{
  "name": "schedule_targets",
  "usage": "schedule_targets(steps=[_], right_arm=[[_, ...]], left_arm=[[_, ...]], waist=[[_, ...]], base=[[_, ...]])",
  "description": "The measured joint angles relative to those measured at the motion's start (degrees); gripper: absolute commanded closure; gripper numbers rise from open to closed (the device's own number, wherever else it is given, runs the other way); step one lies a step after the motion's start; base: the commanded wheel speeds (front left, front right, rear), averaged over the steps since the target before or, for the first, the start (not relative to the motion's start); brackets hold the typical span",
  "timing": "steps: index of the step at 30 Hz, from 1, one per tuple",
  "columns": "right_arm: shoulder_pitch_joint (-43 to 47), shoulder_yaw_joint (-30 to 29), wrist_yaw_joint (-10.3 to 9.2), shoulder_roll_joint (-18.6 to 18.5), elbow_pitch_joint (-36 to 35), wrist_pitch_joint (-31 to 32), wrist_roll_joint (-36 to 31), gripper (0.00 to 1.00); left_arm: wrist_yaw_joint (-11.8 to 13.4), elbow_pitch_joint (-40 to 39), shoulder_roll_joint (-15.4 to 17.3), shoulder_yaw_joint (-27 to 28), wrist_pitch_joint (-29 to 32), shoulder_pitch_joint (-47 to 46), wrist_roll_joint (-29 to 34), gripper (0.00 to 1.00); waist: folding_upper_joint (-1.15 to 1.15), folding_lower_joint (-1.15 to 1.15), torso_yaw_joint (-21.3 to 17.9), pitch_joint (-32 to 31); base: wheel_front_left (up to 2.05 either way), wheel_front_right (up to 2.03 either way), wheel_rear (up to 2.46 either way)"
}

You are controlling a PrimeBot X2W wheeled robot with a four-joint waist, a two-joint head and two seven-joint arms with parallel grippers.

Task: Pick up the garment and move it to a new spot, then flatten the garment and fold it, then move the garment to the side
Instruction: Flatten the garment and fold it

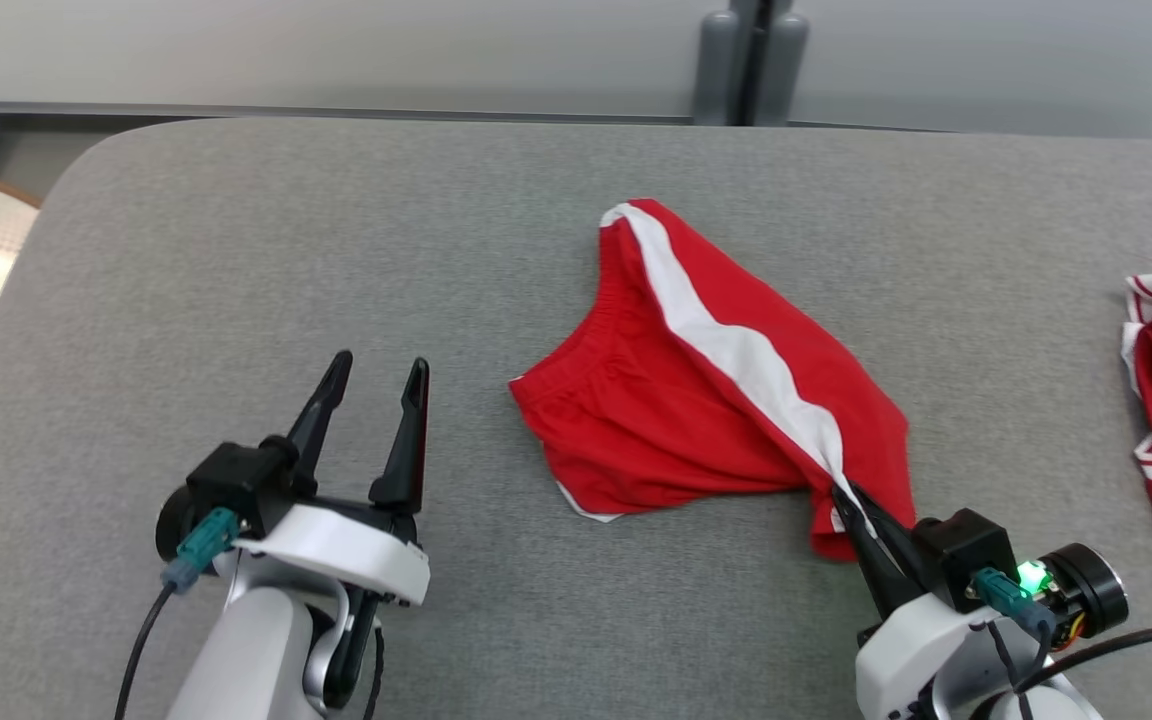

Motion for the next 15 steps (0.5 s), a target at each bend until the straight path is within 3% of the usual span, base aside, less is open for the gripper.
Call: schedule_targets(steps=[9, 12, 15], right_arm=[[1.5, 6.4, 0.0, -11.2, -4.9, 2.6, 1.1, 1.0], [1.1, 7.1, 0.0, -12.7, -4.7, 2.1, 1.5, 1.0], [-0.3, 8.3, 0.0, -13.2, -4.3, 0.7, 1.5, 1.0]], left_arm=[[-1.2, 1.6, 2.2, -1.8, 0.0, -7.5, 2.4, 0.0], [-1.4, 4.1, 3.2, -5.1, 1.0, -10.8, 0.7, 0.0], [-1.5, 4.9, 4.5, -11.5, 5.2, -14.8, -5.1, 0.0]], waist=[[0.0, 0.0, -5.8, 1.0], [0.0, 0.0, -7.6, 1.7], [0.0, 0.0, -9.2, 2.6]], base=[[0.0, 0.0, 0.0], [0.0, 0.0, 0.0], [0.0, 0.0, 0.0]])
